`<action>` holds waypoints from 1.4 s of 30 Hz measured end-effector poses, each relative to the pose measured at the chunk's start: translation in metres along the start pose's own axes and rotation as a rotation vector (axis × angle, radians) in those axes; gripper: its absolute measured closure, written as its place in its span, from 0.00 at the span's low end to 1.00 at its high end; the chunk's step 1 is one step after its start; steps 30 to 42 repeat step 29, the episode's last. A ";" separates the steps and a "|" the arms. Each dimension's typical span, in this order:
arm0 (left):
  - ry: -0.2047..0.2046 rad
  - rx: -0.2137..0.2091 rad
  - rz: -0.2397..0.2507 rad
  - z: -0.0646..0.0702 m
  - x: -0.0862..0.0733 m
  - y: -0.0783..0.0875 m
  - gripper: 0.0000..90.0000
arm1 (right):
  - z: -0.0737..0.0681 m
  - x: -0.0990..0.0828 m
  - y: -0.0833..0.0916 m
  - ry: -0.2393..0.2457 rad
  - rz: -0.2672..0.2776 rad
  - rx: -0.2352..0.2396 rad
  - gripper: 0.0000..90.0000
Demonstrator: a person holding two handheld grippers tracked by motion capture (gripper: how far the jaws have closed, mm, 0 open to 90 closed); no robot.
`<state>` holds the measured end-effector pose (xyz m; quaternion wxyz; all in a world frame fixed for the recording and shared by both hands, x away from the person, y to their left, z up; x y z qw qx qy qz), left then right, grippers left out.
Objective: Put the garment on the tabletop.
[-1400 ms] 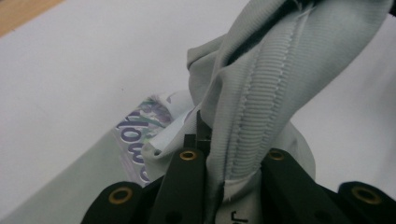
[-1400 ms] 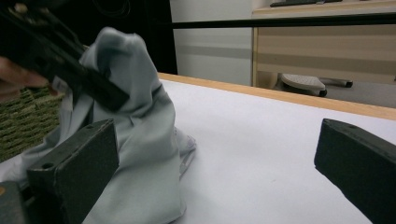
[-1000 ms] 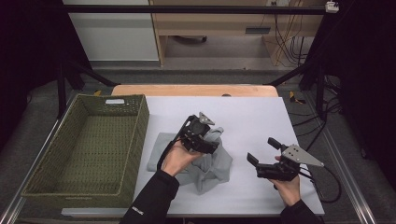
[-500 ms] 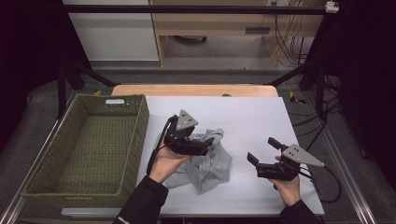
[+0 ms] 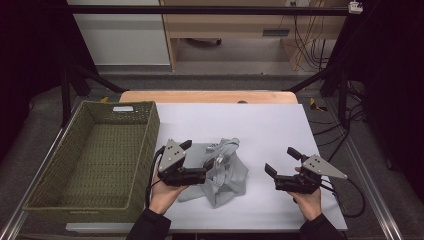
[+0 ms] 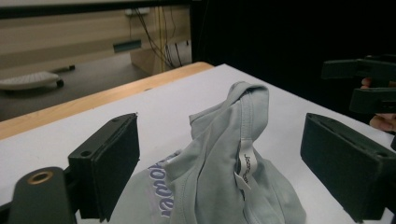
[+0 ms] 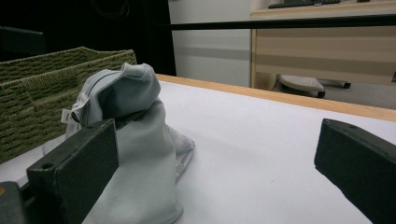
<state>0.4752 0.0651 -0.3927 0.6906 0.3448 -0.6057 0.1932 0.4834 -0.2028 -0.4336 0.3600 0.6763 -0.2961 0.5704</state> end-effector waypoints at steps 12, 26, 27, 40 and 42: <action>0.002 0.034 0.038 -0.009 -0.027 0.019 0.06 | 0.000 -0.001 0.002 0.014 -0.001 0.006 0.00; 0.015 0.057 0.032 -0.025 -0.041 0.025 0.06 | 0.001 -0.004 0.003 0.022 -0.008 0.006 0.00; 0.016 0.055 0.030 -0.025 -0.041 0.025 0.06 | 0.000 -0.004 0.003 0.022 -0.010 0.008 0.01; 0.011 0.054 0.026 -0.025 -0.041 0.026 0.06 | 0.000 -0.004 0.003 0.020 -0.011 0.008 0.00; 0.011 0.054 0.026 -0.025 -0.041 0.026 0.06 | 0.000 -0.004 0.003 0.020 -0.011 0.008 0.00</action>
Point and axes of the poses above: each handheld gripper's, and its own axes: y roughly backward along the jaws, x roughly out of its top, z roughly to its right, the point moved 8 cm from there along -y, roughly forward along the jaws, and after that the axes turned 1 degree about -x, right-handed, at the moved point
